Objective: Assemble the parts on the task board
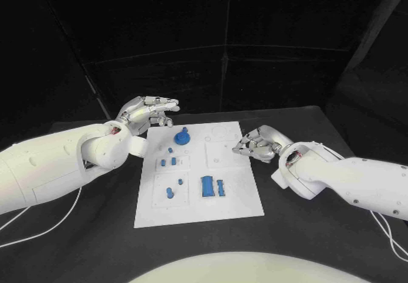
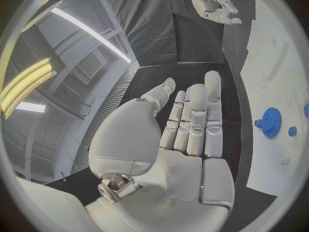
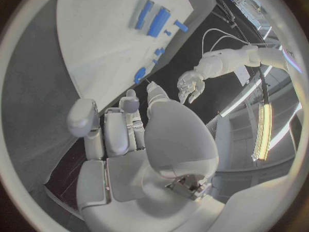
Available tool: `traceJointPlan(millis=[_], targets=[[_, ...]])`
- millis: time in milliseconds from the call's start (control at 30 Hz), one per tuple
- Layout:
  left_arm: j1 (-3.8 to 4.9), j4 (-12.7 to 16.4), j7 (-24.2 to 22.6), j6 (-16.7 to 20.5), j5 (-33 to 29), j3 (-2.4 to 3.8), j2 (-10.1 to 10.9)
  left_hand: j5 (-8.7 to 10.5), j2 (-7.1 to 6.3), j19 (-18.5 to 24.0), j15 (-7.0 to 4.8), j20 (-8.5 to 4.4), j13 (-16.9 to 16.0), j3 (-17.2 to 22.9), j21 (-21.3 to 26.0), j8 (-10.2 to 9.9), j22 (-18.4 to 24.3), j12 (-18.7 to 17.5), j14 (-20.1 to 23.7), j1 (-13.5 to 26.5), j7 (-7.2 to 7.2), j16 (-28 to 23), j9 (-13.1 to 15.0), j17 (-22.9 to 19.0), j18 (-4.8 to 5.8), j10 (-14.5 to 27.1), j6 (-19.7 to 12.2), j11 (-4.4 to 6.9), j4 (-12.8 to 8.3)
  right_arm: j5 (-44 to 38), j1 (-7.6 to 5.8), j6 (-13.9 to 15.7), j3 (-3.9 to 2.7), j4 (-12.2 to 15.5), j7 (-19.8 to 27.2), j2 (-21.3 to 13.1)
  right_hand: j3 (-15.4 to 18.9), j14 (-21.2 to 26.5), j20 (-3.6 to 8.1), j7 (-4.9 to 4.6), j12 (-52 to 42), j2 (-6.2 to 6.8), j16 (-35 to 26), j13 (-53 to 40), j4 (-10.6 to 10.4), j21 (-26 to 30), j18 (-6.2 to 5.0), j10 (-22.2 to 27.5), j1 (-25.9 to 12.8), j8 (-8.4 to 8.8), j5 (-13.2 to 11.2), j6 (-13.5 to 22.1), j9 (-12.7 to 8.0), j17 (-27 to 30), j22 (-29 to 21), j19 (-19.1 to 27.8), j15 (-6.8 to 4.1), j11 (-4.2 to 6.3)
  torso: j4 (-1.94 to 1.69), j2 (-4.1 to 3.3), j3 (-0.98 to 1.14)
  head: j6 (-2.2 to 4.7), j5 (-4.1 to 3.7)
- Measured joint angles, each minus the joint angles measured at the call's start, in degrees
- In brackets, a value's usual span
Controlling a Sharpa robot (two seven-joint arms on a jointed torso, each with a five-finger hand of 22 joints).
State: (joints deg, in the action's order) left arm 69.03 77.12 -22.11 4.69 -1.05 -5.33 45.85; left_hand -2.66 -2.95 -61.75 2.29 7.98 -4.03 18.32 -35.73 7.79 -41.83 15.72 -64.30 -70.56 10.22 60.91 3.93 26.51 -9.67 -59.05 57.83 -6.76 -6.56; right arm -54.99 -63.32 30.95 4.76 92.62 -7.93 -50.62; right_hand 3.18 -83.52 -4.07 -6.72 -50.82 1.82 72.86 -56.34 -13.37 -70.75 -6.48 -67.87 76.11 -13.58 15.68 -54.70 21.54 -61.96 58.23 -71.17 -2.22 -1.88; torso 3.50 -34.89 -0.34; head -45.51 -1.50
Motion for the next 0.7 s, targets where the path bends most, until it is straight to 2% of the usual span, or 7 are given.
traceJointPlan(millis=[33,100,233,367,533,600,700], targets=[[0.00,-0.4,-0.1,0.2,-0.1,-0.20,-0.3,0.00,-0.07,1.6,0.20,0.22,0.0,-1.0,1.4,0.1,0.8,0.3,2.3,0.2,0.00,-1.7,0.0,-1.0,-0.01,0.0,0.0,0.00,0.3,2.3,-0.48,-0.1,-0.03,-1.6,2.3,0.5,0.3,3.0,-0.28,-0.48,5.7,-0.23,-7.1,4.7,0.4,6.5,-2.05,4.4,1.1,0.16,0.0,0.5,0.0,8.9,-8.8,5.6,0.45,-0.40,-0.01,0.24,-0.07,0.18,-0.01],[-0.08,-1.5,-0.4,0.4,-0.4,-0.55,-0.9,0.00,-0.07,2.9,0.15,0.46,-0.2,-2.0,3.1,0.6,1.8,1.1,3.6,0.2,0.00,-3.5,0.0,-2.2,-0.01,-1.0,0.0,0.25,0.6,6.8,-1.11,-0.7,-0.12,-4.9,6.8,1.8,0.7,8.2,-0.94,-1.01,9.8,-0.79,-18.0,8.0,0.8,14.6,-3.35,8.2,2.1,0.69,-0.8,1.7,0.0,21.2,-18.1,11.9,1.12,-1.16,-0.07,0.78,-0.21,0.81,0.14],[-0.23,-5.1,-1.0,1.0,-1.3,-0.91,-3.0,0.00,0.74,6.4,0.26,0.78,0.2,-2.8,7.3,0.7,4.6,0.5,6.5,-0.6,-0.61,-10.5,0.0,-6.0,0.00,-3.1,0.6,0.41,1.3,16.4,-1.80,-3.1,-0.18,-12.7,15.1,5.5,1.4,15.1,-2.86,-2.97,18.1,-1.25,-32.3,15.3,1.0,24.8,-3.35,14.2,4.6,2.32,-2.0,4.1,-1.2,30.9,-25.3,17.0,3.41,-3.28,-0.31,2.05,-0.54,2.32,0.60],[-0.61,-8.4,-2.2,1.7,-2.9,-0.98,-5.0,0.00,1.58,12.1,2.10,2.70,0.4,-3.7,15.0,-0.5,10.0,-3.2,9.1,-1.1,-0.59,-24.0,-0.1,-12.2,-0.01,-3.8,0.6,-0.24,2.2,24.8,-2.08,-6.4,-0.42,-21.2,21.0,10.4,2.1,22.0,-5.80,-4.01,28.1,-2.57,-46.7,26.2,1.3,37.0,-3.34,16.5,6.3,4.88,-2.8,5.3,-3.5,38.2,-33.1,22.4,6.50,-5.22,-0.44,3.12,-0.72,4.34,1.21],[-2.06,-12.7,-4.2,2.9,-5.4,-1.08,-7.8,0.00,1.18,20.6,5.80,5.79,0.4,-7.4,24.0,-2.5,16.4,-7.6,13.2,-0.7,-0.47,-36.0,-0.1,-17.2,-0.01,-1.1,-1.4,-2.53,3.6,33.5,-2.13,-10.3,-1.60,-30.2,26.6,15.3,3.7,24.3,-9.16,-4.01,36.4,-3.78,-60.8,40.3,3.3,49.6,-3.34,12.5,7.8,8.42,-3.2,3.7,-7.5,47.9,-42.1,21.9,8.99,-6.90,-0.54,4.32,-0.70,6.75,1.39],[-2.87,-14.3,-5.0,3.6,-6.4,-1.08,-9.1,0.00,0.94,22.9,6.67,6.85,0.4,-8.9,26.2,-3.2,18.1,-9.0,14.7,-0.4,-1.15,-39.1,-0.1,-18.5,-0.02,0.3,-2.2,-3.56,4.2,36.1,-2.15,-11.5,-1.86,-33.1,28.3,16.8,4.3,23.8,-9.41,-3.92,38.4,-4.31,-63.9,44.3,4.5,52.7,-3.34,11.3,7.4,9.48,-3.2,2.9,-9.0,50.7,-44.6,20.4,9.46,-6.81,-0.60,4.72,-0.66,7.15,1.38],[-3.77,-16.0,-5.9,4.8,-7.7,-1.12,-10.3,0.00,1.21,25.4,6.96,8.39,0.4,-11.3,29.1,-3.8,20.6,-11.3,16.3,-0.7,-1.83,-43.6,-0.1,-20.4,-0.02,2.8,-3.5,-3.63,4.8,38.8,-2.15,-13.1,-2.06,-35.6,30.2,18.1,5.2,23.3,-9.73,-3.94,40.2,-5.00,-66.9,48.5,5.9,56.0,-3.34,10.4,6.7,9.82,-3.2,2.7,-10.9,53.7,-47.1,18.9,9.80,-7.14,-0.75,5.22,-0.57,7.73,1.22]])
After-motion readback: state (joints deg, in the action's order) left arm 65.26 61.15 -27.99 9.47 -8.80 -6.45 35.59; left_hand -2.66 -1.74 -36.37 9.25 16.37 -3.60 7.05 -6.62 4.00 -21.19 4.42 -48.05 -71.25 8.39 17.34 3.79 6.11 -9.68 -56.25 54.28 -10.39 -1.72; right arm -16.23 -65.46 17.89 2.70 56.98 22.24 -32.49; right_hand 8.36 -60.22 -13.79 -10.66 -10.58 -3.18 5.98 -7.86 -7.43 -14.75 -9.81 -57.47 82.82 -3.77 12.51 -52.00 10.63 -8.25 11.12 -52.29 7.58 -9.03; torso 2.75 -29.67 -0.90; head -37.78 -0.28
